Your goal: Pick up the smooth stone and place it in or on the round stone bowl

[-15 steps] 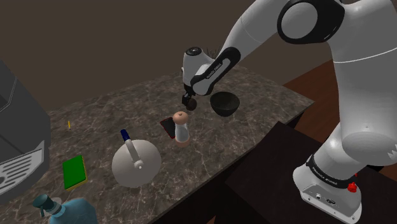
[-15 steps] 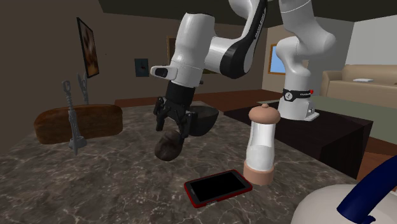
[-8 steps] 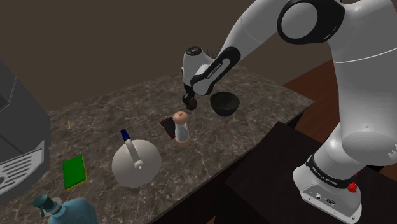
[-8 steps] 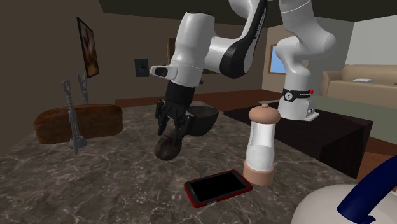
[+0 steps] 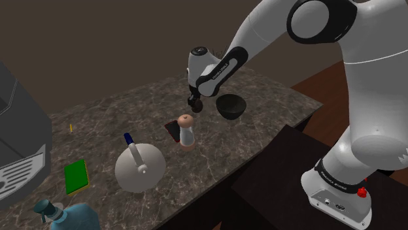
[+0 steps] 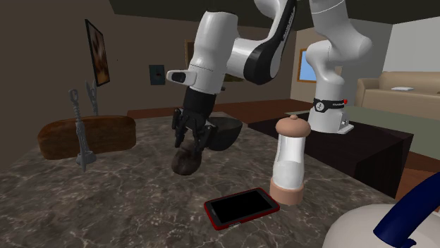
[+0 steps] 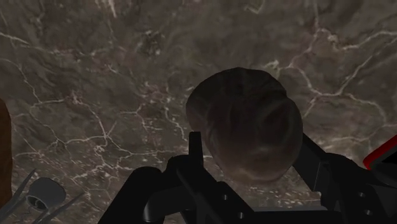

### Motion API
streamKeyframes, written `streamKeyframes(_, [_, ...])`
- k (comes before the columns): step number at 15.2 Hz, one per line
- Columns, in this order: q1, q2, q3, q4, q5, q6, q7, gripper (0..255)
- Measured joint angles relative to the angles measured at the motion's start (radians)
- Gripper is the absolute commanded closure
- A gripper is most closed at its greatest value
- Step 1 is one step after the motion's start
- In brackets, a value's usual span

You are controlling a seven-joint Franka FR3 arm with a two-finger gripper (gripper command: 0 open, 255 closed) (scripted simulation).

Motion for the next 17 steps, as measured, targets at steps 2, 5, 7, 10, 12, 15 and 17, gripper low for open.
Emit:
streamKeyframes(2, [-0.004, -0.017, 0.006, -0.002, 0.006, -0.016, -0.007, 255])
streamKeyframes(5, [-0.009, -0.048, 0.015, -0.004, 0.017, -0.044, -0.019, 255])
streamKeyframes(7, [-0.012, -0.063, 0.021, -0.001, 0.024, -0.062, -0.026, 255])
streamKeyframes(10, [-0.018, -0.092, 0.03, 0.0, 0.036, -0.091, -0.039, 255])
streamKeyframes(12, [-0.023, -0.112, 0.036, 0.0, 0.045, -0.111, -0.05, 255])
streamKeyframes(15, [-0.026, -0.142, 0.043, -0.005, 0.055, -0.136, -0.059, 255])
streamKeyframes(17, [-0.03, -0.159, 0.048, 0.0, 0.063, -0.158, -0.068, 255])
